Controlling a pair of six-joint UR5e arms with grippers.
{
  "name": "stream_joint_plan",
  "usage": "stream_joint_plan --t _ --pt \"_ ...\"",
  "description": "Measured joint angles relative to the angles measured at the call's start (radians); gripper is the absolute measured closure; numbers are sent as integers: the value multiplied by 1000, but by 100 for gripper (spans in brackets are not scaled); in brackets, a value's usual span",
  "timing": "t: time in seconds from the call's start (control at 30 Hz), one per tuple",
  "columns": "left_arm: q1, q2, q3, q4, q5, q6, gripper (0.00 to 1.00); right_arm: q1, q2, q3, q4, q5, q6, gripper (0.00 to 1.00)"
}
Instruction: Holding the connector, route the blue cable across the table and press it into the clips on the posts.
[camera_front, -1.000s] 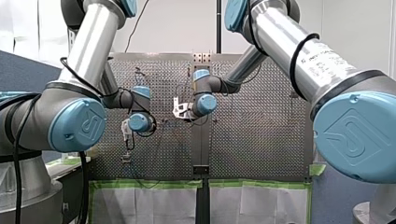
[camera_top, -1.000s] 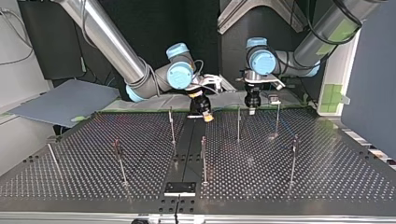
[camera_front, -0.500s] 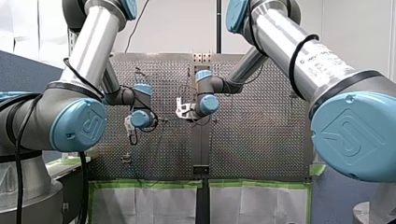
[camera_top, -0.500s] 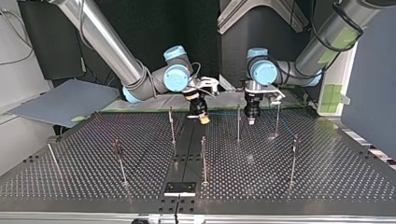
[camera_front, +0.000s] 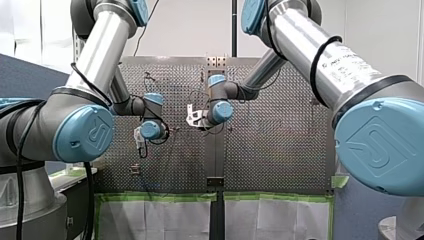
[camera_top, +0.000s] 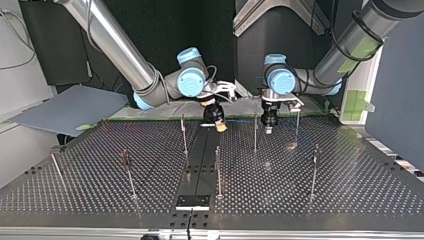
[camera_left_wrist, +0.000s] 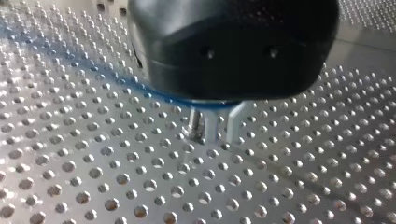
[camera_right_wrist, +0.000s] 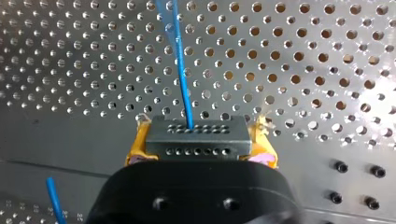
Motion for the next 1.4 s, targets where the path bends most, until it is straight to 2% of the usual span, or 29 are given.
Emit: stream_joint_plan --t 0.03,0.07,0.1,0.13,0.17,0.2,0.23,1.4 --pt "-1 0 0 0 0 0 46 0 0 0 0 0 0 100" --pt "0 0 0 0 0 0 46 1 0 0 0 0 0 100" --pt "0 0 0 0 0 0 32 1 0 0 0 0 0 100" --pt "-1 0 0 0 0 0 24 1 0 0 0 0 0 100" --pt "0 0 0 0 0 0 24 1 0 0 0 0 0 100" --pt "0 0 0 0 0 0 8 1 0 0 0 0 0 100" --pt "0 0 0 0 0 0 0 1 0 0 0 0 0 100" --pt "0 0 0 0 0 0 0 1 0 0 0 0 0 100"
